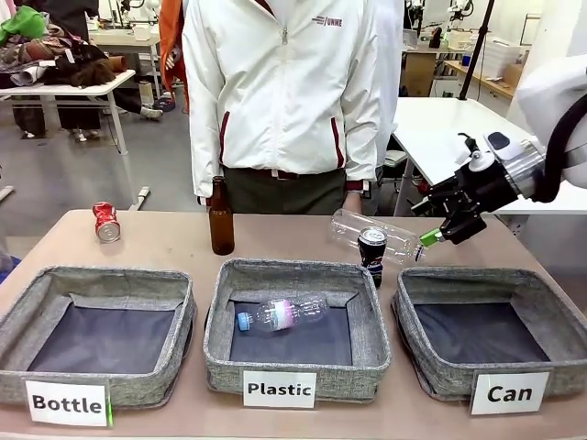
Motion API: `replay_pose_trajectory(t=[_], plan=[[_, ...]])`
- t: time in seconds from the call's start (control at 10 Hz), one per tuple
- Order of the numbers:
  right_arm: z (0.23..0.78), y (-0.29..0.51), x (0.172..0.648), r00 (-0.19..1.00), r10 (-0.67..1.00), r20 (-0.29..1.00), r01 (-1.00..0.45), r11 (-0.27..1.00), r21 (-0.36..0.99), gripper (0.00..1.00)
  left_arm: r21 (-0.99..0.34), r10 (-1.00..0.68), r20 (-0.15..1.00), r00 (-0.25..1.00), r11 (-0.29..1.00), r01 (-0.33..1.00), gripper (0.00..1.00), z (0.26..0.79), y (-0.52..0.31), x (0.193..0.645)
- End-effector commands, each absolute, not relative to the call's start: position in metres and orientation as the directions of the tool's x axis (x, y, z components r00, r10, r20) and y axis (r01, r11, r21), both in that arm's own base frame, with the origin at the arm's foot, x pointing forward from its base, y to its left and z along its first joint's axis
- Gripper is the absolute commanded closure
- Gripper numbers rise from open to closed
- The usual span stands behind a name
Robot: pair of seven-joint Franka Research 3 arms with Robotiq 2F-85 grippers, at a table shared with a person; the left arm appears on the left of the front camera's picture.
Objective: Sort the can waste into the basket.
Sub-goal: Pick up the can waste from the table and place it in the right Fabric basket.
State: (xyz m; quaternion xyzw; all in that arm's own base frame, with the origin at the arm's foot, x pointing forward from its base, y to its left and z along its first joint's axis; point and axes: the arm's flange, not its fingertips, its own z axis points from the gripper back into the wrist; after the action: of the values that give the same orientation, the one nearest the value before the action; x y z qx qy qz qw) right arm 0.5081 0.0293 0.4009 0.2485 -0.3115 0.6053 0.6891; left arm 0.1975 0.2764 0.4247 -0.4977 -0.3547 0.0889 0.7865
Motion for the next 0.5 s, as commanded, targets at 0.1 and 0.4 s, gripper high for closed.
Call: replay_pose_trajectory(t=[0.1,0.4], plan=[[0.383,0.040,0.518,0.060,0.693,0.718,-0.991,0.127,-0.040,0.00,-0.840,0.493,0.490,0.719,0.488,0.238,0.00,0.426,0.277,0.198],[0.360,0.055,0.531,0.071,0.680,0.729,-0.985,0.165,-0.058,0.00,-0.840,0.493,0.490,0.719,0.488,0.238,0.00,0.426,0.277,0.198]])
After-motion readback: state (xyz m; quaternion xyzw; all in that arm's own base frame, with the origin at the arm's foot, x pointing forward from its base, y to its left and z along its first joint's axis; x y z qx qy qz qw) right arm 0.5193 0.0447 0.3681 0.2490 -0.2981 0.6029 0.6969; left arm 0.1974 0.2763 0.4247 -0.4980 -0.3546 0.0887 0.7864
